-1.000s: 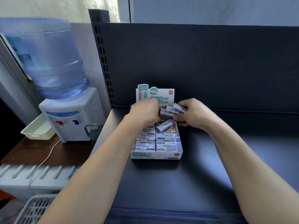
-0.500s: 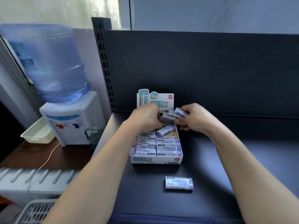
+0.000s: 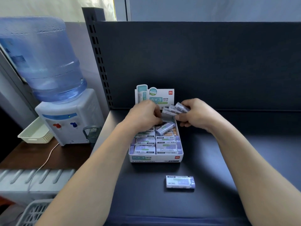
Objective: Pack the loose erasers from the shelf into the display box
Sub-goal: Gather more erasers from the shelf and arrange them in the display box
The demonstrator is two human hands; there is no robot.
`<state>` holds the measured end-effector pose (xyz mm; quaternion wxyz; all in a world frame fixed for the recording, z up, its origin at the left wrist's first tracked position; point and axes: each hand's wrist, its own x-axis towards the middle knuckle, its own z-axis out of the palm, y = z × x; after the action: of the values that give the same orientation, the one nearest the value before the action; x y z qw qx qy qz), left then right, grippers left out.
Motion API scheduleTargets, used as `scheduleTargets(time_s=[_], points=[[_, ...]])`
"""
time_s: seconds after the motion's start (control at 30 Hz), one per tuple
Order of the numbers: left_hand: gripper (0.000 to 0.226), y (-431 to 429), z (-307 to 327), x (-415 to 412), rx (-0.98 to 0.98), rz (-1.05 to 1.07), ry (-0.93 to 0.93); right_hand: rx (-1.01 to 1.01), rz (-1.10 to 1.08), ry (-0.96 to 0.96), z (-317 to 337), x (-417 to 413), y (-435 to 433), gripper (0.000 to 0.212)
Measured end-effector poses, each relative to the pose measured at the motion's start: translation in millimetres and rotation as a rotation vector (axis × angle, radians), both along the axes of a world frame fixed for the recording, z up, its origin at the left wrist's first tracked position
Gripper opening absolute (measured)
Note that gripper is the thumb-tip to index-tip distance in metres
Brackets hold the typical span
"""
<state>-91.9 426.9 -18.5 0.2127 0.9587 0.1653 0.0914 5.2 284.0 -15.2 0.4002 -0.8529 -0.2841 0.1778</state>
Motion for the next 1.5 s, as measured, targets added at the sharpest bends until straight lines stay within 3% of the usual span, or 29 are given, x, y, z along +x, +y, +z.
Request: scheduleTargets(time_s=[0.13,0.3,0.47,0.63,0.93,1.27,1.5], points=[[0.014,-11,-5,3,0.101,0.061,-0.032,-0.015,-0.01,-0.007,0,0,0,0.008],[0.014,-5,0,3,0.011,0.044,-0.004,-0.009,-0.019,0.008,0,1,-1,0.008],[0.012,-9,-4,8,0.146,0.091,-0.003,-0.008,-0.015,0.008,1,-1,-1,0.008],[0.006,-5,-4,9,0.0,0.071,-0.015,-0.012,-0.008,-0.004,2,-4,1,0.01],[0.009,-9,-2,11,0.213,0.07,0.049,-0.007,-0.016,-0.004,4,-2,-1,0.011],[0.004,-9,4,11,0.244,0.01,0.142,-0.01,-0.019,-0.003,4,-3,-2,0.008],[0.017,1,7,3,-0.053,0.016,0.08,0.013,-0.024,0.001,4,1,-4,0.008]])
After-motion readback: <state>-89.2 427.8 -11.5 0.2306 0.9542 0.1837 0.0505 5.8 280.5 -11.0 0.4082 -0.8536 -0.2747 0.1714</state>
